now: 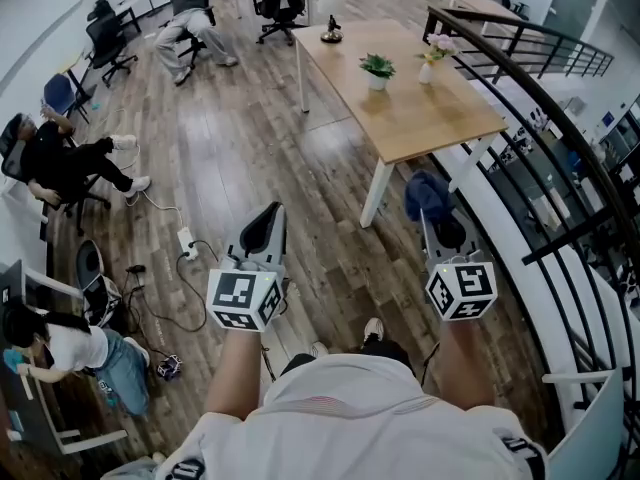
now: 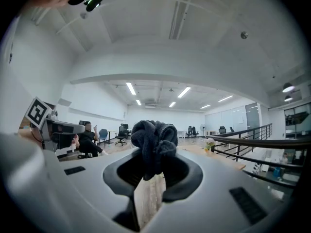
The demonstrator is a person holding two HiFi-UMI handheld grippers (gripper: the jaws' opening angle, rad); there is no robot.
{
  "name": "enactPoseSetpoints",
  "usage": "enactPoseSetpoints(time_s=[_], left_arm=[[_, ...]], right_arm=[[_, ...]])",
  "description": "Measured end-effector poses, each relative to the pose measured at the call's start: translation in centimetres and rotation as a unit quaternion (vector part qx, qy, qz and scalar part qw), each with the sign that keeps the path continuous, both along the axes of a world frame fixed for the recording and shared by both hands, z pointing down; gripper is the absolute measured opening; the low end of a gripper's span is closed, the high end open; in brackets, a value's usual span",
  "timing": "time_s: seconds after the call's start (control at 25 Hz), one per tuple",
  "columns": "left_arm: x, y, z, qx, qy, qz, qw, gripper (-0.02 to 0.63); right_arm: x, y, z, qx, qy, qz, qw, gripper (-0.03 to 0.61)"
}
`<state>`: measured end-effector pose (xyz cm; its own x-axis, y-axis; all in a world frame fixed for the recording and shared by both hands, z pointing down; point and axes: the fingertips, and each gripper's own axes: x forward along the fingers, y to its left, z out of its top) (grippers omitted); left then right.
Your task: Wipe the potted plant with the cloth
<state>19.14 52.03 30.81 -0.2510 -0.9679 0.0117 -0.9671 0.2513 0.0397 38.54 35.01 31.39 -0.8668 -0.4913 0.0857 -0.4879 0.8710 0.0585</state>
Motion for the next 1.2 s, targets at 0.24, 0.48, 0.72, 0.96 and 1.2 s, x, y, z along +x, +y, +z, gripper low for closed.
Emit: enactPoseSetpoints(time_s=[0.24, 0.48, 0.72, 0.96, 1.2], left_arm=[[-2.1, 0.2, 0.9, -0.007, 0.01, -0.004, 0.9999, 0.023], [-4.9, -2.8, 1.5, -0.01, 0.017, -0.003, 0.9998, 0.023], [-9.4, -8.7, 2.1, -0.024, 0.021, -0.01, 0.9994, 0.023], [-12.8, -17.3, 1.2, -0.016, 0.018, -0.001, 0.9997, 0.023], [-14.9, -25.0, 0.8, -0.029, 0.01, 0.009, 0.9995, 0.023]], right_arm=[[-2.3, 0.4, 0.3, -0.001, -0.009, -0.016, 1.0, 0.13], [-5.9, -2.5, 0.8, -0.005, -0.002, -0.033, 0.999, 0.132], [-11.3, -8.0, 0.9, -0.001, -0.007, -0.065, 0.998, 0.132], [-15.2, -15.8, 0.8, 0.0, -0.002, -0.072, 0.997, 0.132], [-18.1, -23.0, 0.5, -0.008, -0.001, -0.079, 0.997, 0.132]])
